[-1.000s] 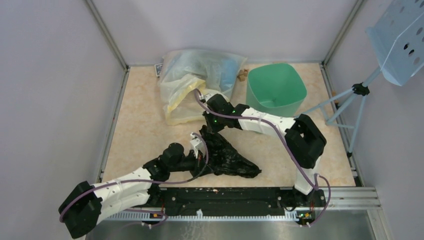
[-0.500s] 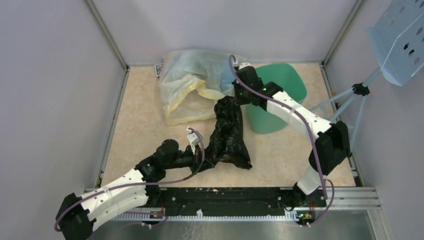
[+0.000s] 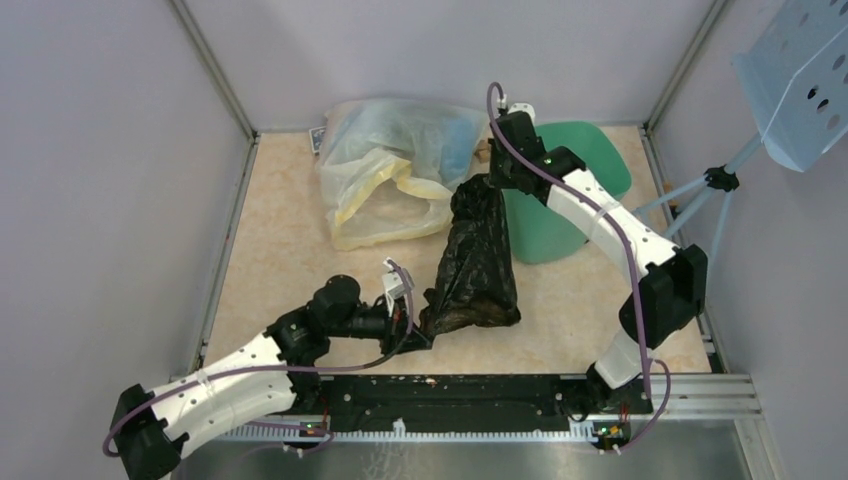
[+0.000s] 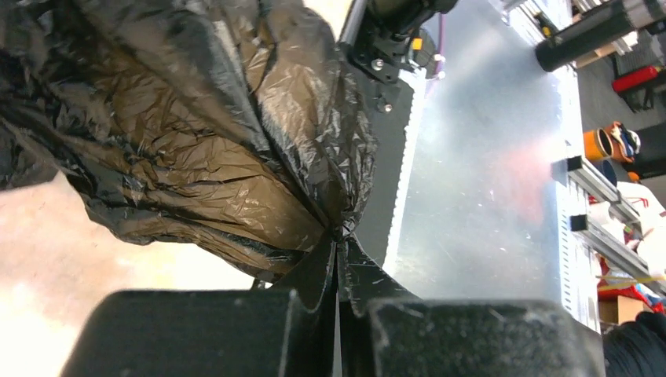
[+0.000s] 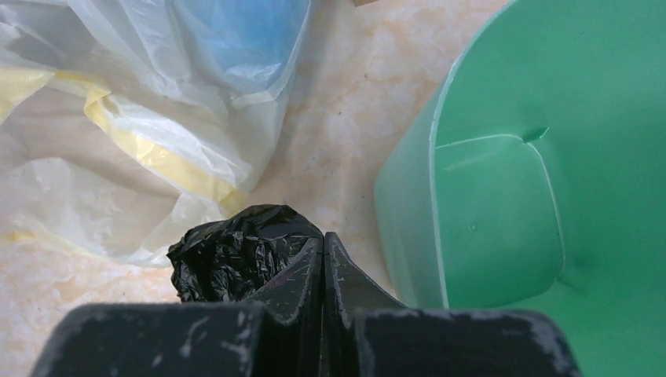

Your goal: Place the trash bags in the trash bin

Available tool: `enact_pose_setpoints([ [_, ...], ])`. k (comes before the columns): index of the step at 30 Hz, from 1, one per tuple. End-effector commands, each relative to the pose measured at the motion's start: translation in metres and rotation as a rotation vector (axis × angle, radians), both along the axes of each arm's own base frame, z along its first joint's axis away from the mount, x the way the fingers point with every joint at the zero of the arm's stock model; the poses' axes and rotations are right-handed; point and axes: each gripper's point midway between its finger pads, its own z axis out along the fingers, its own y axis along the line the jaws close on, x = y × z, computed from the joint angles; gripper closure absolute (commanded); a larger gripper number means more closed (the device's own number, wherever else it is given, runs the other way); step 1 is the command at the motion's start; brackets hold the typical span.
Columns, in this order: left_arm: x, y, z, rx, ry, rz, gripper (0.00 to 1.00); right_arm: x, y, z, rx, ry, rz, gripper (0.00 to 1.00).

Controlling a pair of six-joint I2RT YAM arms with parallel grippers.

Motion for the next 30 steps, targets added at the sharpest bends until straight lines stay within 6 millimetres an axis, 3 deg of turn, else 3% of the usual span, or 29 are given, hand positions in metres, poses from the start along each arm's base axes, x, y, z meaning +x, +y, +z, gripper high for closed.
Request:
enact_pose_setpoints([
  [1,-0.018,-0.006,0.043,-0.076,-0.067,-0.133,1.00,0.022,-0.007,0.023,-0.003,-0.072,-0.071,1.00],
  [5,-0.034,-0.006,0.079,-0.145,-0.099,-0.240,1.00,0.032,-0.010,0.025,-0.017,-0.081,-0.090,1.00],
  [10,-0.066,0.003,0.146,-0.322,-0.170,-0.408,1.00,0.040,-0.001,0.019,-0.006,-0.076,-0.067,1.00],
  [13,-0.062,0.004,0.171,-0.371,-0.217,-0.370,1.00,0.043,0.006,0.014,0.000,-0.057,-0.039,1.00],
  [16,-0.025,-0.001,0.179,-0.287,-0.259,-0.153,1.00,0.043,0.014,0.014,0.011,-0.050,0.005,1.00],
  [18,0.028,0.006,0.170,-0.124,-0.284,0.140,1.00,0.039,0.023,0.020,0.033,-0.048,0.075,0.97],
  [20,0.067,0.026,0.158,0.041,-0.281,0.369,1.00,0.032,0.035,0.032,0.062,-0.065,0.171,0.81],
  [22,0.092,0.043,0.157,0.125,-0.301,0.526,1.00,0.021,0.043,0.037,0.094,-0.083,0.243,0.66],
  [26,0.110,0.048,0.144,0.194,-0.280,0.630,1.00,-0.004,0.056,0.053,0.065,-0.139,0.338,0.52],
  [30,0.125,0.056,0.115,0.267,-0.247,0.727,1.00,-0.033,0.062,0.053,0.025,-0.148,0.387,0.44],
])
